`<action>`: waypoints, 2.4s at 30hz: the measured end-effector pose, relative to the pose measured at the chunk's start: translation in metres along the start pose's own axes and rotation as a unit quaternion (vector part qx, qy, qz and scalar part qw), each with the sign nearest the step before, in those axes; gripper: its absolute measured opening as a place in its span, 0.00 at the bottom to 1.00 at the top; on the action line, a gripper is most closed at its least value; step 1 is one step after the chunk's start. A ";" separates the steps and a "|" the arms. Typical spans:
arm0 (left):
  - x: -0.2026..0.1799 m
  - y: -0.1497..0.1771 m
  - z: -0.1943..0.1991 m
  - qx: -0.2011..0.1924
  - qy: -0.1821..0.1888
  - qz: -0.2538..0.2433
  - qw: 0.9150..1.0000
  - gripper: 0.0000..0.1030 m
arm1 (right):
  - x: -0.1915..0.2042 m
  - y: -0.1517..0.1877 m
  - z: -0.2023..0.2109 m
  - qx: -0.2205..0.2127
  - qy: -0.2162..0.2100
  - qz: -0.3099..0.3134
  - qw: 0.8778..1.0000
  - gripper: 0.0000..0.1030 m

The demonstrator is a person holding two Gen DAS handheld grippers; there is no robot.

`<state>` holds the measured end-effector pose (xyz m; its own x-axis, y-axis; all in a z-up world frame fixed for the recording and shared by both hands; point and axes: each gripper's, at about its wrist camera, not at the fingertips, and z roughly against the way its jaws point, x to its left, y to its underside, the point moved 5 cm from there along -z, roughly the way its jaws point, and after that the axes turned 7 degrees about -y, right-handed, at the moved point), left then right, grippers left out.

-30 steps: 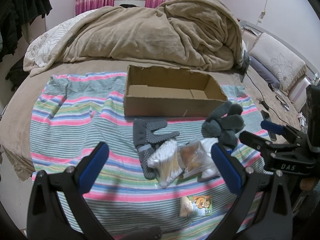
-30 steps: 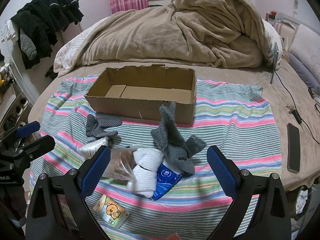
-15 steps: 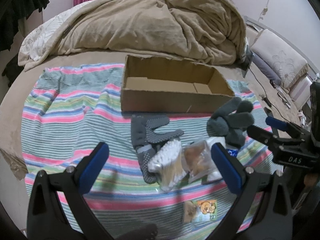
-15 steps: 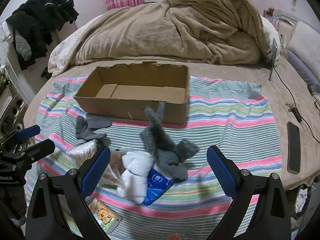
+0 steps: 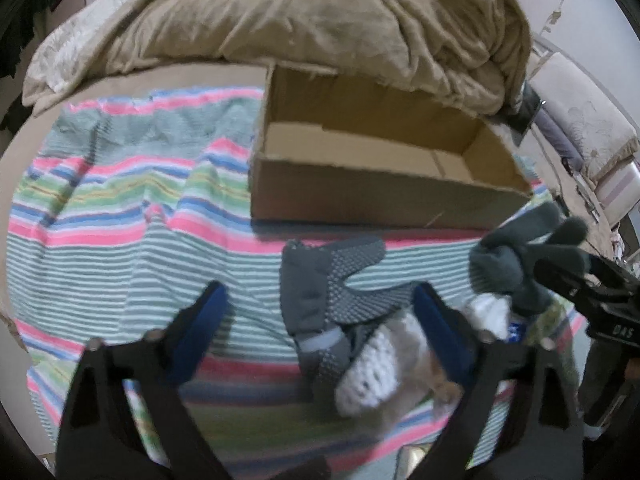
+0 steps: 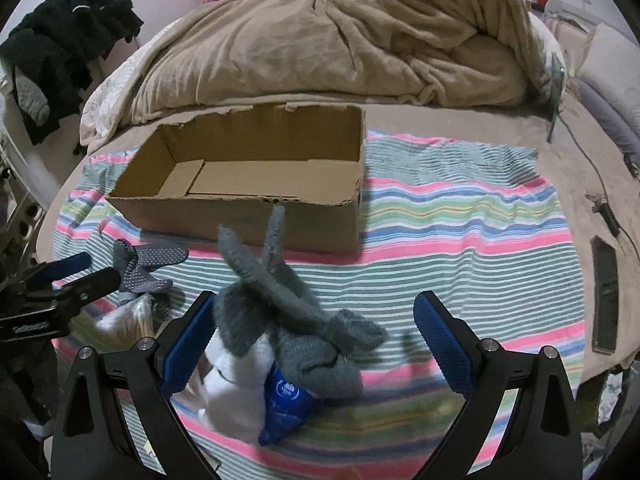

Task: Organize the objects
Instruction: 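Grasp the grey gloves with the right tool while the left grasps the dotted gloves, then carry both gloves into the cardboard box and open both tools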

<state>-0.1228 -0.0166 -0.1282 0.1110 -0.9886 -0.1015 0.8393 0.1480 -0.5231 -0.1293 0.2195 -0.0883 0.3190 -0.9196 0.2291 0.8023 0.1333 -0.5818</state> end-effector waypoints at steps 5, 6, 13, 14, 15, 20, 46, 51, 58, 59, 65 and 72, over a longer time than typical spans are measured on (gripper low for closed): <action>0.001 0.008 -0.023 0.022 0.000 0.000 1.000 0.73 | -0.002 -0.002 -0.016 0.013 -0.010 -0.002 1.000 0.94; 0.001 0.009 -0.023 0.021 0.003 0.000 1.000 0.70 | -0.001 -0.002 -0.018 0.016 -0.013 -0.003 1.000 0.89; -0.001 0.011 -0.019 0.010 0.023 -0.006 1.000 0.29 | 0.001 0.000 -0.032 0.028 -0.054 -0.009 0.998 0.47; -0.003 0.012 -0.017 0.007 0.026 -0.009 1.000 0.28 | 0.002 0.000 -0.032 0.027 -0.059 -0.008 0.998 0.45; -0.005 0.011 -0.014 0.005 0.030 -0.011 0.999 0.27 | 0.003 0.000 -0.030 0.025 -0.062 -0.006 0.998 0.41; -0.011 0.010 -0.006 -0.005 0.042 -0.013 0.999 0.22 | 0.008 -0.002 -0.018 0.011 -0.068 0.003 0.998 0.28; -0.049 -0.064 0.090 -0.127 0.097 -0.043 0.986 0.21 | 0.016 -0.076 0.065 -0.101 -0.099 0.034 0.989 0.18; -0.060 -0.093 0.089 -0.144 0.114 -0.045 0.982 0.21 | 0.011 -0.103 0.065 -0.118 -0.105 0.030 0.987 0.18; -0.075 -0.118 0.059 -0.133 0.125 -0.043 0.982 0.21 | 0.009 -0.128 0.045 -0.119 -0.106 0.027 0.987 0.18; -0.077 -0.120 0.052 -0.128 0.126 -0.042 0.983 0.21 | 0.007 -0.130 0.039 -0.115 -0.102 0.024 0.988 0.18; -0.090 -0.123 0.000 -0.082 0.134 -0.035 0.987 0.22 | -0.003 -0.135 0.007 -0.097 -0.086 0.009 0.992 0.18; -0.108 -0.119 -0.056 -0.037 0.134 -0.039 0.990 0.22 | -0.013 -0.125 -0.041 -0.060 -0.082 -0.009 0.995 0.18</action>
<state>-0.2649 0.0738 -0.1025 -0.1063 -0.9559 -0.2738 0.7973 0.0826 -0.5979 -0.2542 0.1999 -0.0503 0.3903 -0.8480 0.3586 0.7460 0.0631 -0.6629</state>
